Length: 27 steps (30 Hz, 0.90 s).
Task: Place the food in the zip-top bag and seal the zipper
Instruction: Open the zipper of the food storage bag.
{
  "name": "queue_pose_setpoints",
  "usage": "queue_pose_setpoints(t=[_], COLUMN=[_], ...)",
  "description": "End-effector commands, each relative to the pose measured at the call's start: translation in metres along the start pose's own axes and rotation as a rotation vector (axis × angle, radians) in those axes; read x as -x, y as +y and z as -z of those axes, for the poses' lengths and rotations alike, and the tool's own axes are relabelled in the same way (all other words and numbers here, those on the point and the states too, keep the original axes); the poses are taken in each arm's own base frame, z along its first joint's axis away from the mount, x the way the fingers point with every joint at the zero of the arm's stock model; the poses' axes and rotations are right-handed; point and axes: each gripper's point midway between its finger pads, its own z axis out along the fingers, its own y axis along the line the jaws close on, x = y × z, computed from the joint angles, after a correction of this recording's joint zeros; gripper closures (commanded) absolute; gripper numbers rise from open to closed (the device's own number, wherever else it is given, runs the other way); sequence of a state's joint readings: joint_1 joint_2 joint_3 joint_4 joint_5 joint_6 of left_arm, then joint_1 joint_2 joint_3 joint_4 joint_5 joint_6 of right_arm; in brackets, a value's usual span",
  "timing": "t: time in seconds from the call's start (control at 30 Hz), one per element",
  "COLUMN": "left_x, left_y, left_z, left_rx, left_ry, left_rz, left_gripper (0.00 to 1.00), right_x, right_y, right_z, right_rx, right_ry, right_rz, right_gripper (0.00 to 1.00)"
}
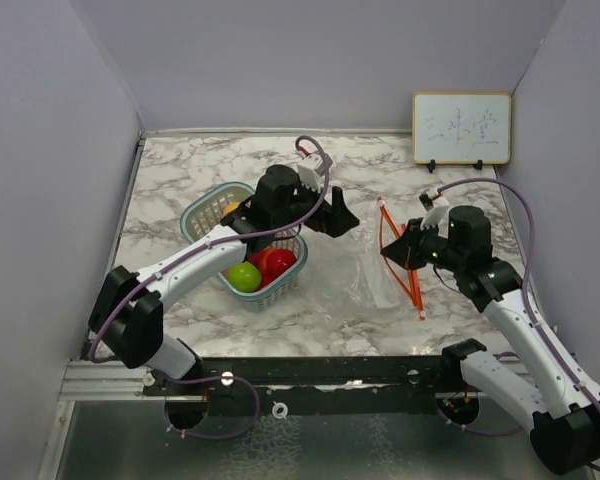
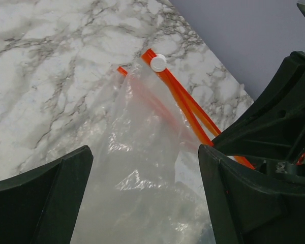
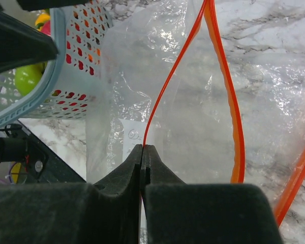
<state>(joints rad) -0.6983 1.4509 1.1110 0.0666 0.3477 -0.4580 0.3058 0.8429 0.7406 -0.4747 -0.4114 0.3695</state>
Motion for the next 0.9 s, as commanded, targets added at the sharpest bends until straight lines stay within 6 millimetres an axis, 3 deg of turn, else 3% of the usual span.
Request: queue_pose_setpoints(t=[0.0, 0.13, 0.4, 0.77, 0.87], left_x=[0.007, -0.005, -0.024, -0.021, -0.031], left_y=[-0.045, -0.051, -0.053, -0.066, -0.061], left_z=[-0.019, -0.034, -0.045, -0.065, -0.074], left_rx=[-0.145, -0.146, -0.136, -0.147, -0.13], left_ry=[0.021, 0.062, 0.111, 0.112, 0.128], left_rz=[0.026, 0.047, 0.066, 0.083, 0.086], left_gripper=[0.12, 0.15, 0.23, 0.3, 0.38], right_x=[0.022, 0.024, 0.029, 0.032, 0.033], right_y=[0.019, 0.021, 0.025, 0.036, 0.038], right_z=[0.007, 0.007, 0.006, 0.008, 0.01], right_rx=[0.081, 0.088, 0.106, 0.16, 0.168], right_ry=[-0.058, -0.06, -0.067, -0.069, -0.074], right_rz=[0.069, 0.071, 0.072, 0.074, 0.078], right_gripper=[0.99, 0.99, 0.99, 0.99, 0.99])
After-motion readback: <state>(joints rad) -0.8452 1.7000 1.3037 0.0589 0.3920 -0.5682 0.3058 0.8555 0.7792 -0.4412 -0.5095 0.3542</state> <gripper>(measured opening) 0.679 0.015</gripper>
